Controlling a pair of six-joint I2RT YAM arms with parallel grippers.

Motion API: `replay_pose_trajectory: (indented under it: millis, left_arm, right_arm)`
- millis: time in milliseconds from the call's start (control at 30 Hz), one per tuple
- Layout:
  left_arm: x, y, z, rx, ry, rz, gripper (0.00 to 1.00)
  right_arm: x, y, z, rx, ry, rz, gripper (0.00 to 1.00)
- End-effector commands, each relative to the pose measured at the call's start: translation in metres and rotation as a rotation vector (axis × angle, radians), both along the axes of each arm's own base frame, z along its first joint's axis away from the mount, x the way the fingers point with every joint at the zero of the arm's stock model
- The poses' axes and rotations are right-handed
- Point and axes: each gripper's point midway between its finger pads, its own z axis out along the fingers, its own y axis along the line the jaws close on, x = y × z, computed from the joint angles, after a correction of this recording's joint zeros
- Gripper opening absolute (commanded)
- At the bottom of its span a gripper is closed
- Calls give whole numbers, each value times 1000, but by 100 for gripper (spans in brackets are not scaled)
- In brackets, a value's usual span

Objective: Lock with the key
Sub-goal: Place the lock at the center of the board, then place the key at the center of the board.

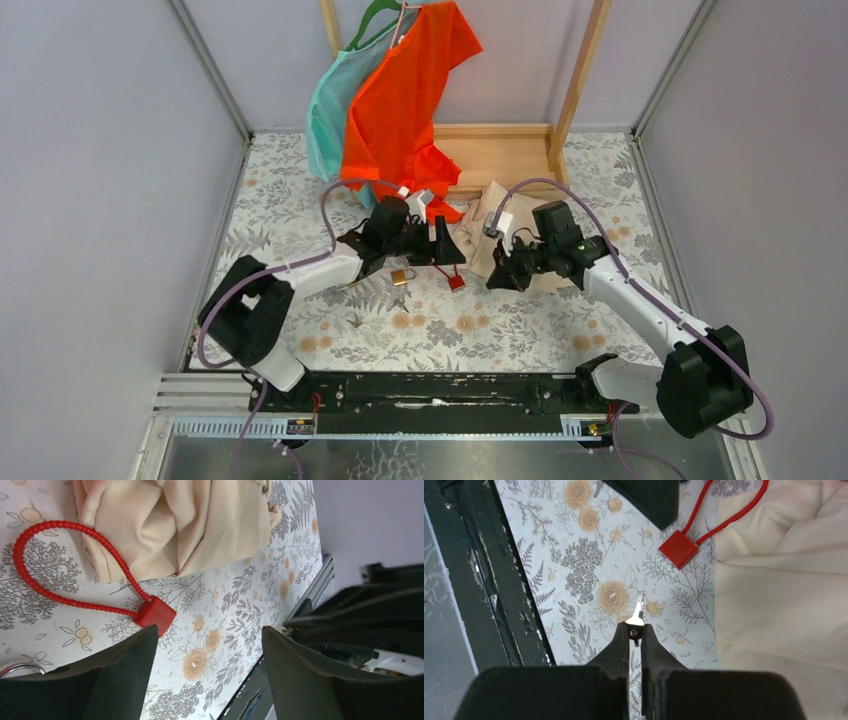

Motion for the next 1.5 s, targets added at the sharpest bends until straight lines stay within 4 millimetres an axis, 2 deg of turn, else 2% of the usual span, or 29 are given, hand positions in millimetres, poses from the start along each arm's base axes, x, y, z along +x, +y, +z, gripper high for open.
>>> replay_pose_trajectory:
  millis: [0, 167, 333, 500, 633, 733, 833, 967, 1067, 1167, 1300, 1467]
  left_arm:
    - [8, 12, 32, 51, -209, -60, 83]
    - [29, 38, 68, 39, -303, -9, 84]
    - [40, 51, 116, 58, -445, -20, 91]
    - [59, 85, 159, 33, -518, 80, 93]
    - [65, 100, 188, 23, -586, 116, 95]
    - [65, 104, 207, 26, -633, 117, 100]
    - [63, 107, 217, 30, -662, 109, 100]
    - [61, 111, 219, 51, -687, 100, 100]
    - [59, 113, 222, 57, -701, 89, 100]
    - [58, 117, 230, 65, -722, 88, 100]
    - [58, 125, 241, 78, -749, 107, 100]
    - [64, 146, 258, 123, -800, 172, 100]
  right_arm:
    - [1, 9, -13, 22, -33, 65, 1]
    - [-2, 23, -28, 34, -1, 74, 5]
    - [-7, 38, -52, -26, 3, 103, 8]
    - [-8, 55, -70, -74, 42, 118, 8]
    - [-9, 64, -85, -129, 58, 118, 9]
    - [-2, 69, -88, -162, 54, 92, 15]
    - [8, 72, -83, -175, 50, 66, 23]
    - [16, 74, -69, -173, 16, 51, 35]
    - [17, 70, -63, -192, -5, 57, 51]
    - [15, 64, -55, -201, -33, 75, 62]
    - [15, 52, -41, -218, -107, 68, 69]
    - [34, 29, -4, -213, -246, -36, 77]
